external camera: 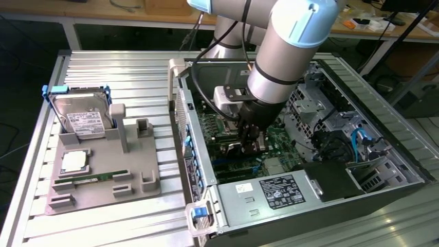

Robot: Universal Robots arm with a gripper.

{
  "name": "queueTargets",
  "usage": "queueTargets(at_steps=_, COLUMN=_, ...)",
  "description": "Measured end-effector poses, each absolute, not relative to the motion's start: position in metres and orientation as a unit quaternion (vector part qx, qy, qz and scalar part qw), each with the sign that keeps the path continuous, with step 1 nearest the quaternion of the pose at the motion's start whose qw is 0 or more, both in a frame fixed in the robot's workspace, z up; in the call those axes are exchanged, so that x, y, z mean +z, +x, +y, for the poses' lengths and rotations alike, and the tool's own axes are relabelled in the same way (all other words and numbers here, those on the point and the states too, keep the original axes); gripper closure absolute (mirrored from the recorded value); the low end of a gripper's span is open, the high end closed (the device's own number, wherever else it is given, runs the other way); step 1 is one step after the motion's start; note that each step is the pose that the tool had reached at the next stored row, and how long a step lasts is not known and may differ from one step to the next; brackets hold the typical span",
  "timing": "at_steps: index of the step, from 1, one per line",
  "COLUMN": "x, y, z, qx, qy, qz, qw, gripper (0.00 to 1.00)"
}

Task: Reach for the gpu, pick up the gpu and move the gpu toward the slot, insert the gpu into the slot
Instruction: 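Insert the gpu into the slot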

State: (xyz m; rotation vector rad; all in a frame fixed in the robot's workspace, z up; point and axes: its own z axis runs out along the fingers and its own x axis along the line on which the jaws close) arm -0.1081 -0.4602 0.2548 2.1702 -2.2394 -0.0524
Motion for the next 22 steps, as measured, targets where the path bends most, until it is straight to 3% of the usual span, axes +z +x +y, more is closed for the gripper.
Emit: queueTargets(at_steps=22, x=0.2492, y=-0.1080, z=-0.4601, qx=-0.017, qy=0.696, qz=-0.717, qw=0.010, gripper=0.73)
